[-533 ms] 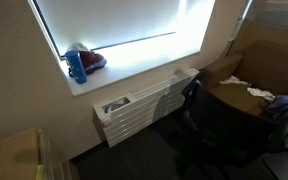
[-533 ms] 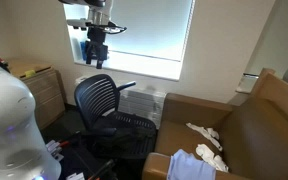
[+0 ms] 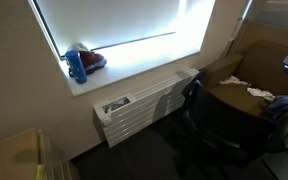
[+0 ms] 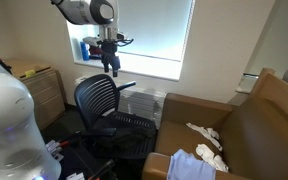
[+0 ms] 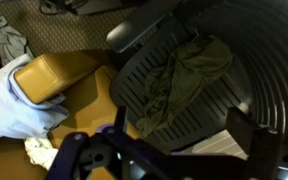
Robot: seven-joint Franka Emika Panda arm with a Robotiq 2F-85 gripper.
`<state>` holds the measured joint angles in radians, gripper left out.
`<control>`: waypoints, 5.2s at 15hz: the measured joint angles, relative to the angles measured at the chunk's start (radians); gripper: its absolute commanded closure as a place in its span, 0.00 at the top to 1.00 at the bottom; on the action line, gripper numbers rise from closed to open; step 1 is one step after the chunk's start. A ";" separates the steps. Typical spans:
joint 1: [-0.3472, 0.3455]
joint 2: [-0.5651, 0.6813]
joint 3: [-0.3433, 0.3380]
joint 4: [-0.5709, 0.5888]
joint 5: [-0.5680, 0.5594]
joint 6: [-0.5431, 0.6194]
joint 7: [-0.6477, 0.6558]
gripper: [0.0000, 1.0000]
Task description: Put the shirt on the black chair on the brown chair
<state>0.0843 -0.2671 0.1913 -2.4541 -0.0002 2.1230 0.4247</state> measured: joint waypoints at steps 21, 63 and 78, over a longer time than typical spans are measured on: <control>-0.148 0.874 -0.009 0.449 0.359 0.386 -0.329 1.00; 0.159 1.742 -0.212 1.377 0.148 -0.353 0.149 1.00; 0.215 1.743 -0.282 1.341 0.070 -0.230 0.590 1.00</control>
<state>0.2993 1.4760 -0.0906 -1.1130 0.0695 1.8934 1.0149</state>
